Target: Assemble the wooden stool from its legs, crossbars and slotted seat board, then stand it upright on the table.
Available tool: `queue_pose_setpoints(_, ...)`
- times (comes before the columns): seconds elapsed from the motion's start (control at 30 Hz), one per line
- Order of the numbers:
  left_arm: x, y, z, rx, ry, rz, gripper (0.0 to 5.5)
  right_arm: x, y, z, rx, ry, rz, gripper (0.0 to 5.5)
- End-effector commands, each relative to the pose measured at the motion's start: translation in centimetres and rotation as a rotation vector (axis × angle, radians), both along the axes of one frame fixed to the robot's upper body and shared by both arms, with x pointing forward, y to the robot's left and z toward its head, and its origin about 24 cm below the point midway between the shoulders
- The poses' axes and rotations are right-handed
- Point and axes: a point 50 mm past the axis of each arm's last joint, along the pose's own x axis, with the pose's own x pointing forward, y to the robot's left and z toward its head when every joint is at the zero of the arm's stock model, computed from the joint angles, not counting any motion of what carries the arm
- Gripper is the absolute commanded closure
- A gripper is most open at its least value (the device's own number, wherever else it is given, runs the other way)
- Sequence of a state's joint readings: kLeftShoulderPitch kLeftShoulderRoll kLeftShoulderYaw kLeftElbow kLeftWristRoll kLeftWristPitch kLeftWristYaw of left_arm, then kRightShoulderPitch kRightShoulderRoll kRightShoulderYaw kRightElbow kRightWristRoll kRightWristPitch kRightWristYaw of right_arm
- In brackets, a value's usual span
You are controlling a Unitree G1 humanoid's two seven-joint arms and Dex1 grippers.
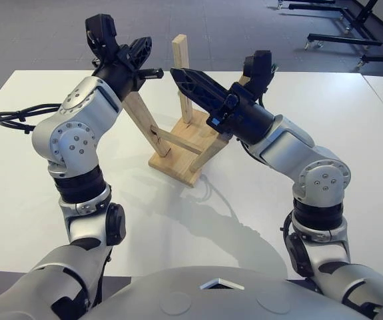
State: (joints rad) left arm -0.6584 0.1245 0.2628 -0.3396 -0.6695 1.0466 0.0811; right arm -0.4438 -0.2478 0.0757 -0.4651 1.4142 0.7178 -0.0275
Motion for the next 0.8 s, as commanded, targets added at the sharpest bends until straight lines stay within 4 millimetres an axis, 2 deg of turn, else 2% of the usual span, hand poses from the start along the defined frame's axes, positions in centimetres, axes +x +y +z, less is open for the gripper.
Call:
queue_pose_setpoints(0.03, -0.1, -0.5, 1.4, -0.03, 0.02, -0.023, 5.5, 0.2, -0.3, 1.7, 0.021, -0.045, -0.013, 3.04)
queue_pose_setpoints(0.07, -0.1, -0.4, 2.3, -0.04, -0.003, -0.024, 5.5, 0.2, -0.5, 2.1, 0.025, -0.054, -0.021, 3.04)
queue_pose_setpoints(0.13, -0.4, 0.0, 5.4, -0.062, -0.085, -0.025, 5.5, 0.2, -1.2, 3.4, 0.034, -0.094, -0.038, 3.04)
queue_pose_setpoints(0.23, -0.8, 1.6, 9.6, -0.09, -0.186, -0.006, 5.5, 0.1, -2.3, 5.4, 0.043, -0.152, -0.055, 3.04)
queue_pose_setpoints(0.33, -1.1, 3.0, 11.5, -0.053, -0.228, 0.025, 5.5, -0.3, -2.8, 6.6, 0.032, -0.184, -0.056, 3.04)
queue_pose_setpoints(0.53, -1.0, 2.9, 10.6, -0.015, -0.193, 0.031, 5.5, -0.7, -3.1, 6.9, 0.026, -0.185, -0.064, 3.04)
queue_pose_setpoints(0.57, -0.8, 3.2, 10.2, -0.019, -0.181, 0.048, 5.5, -0.3, -3.6, 6.8, 0.026, -0.184, -0.111, 3.04)
queue_pose_setpoints(0.7, -0.1, 6.2, 8.4, 0.053, -0.168, 0.138, 5.5, 1.2, -7.3, 7.1, -0.122, -0.271, -0.38, 3.04)
queue_pose_setpoints(0.8, -0.3, 9.1, 6.3, 0.146, -0.175, 0.121, 5.5, 0.6, -10.3, 6.3, -0.277, -0.311, -0.43, 3.04)
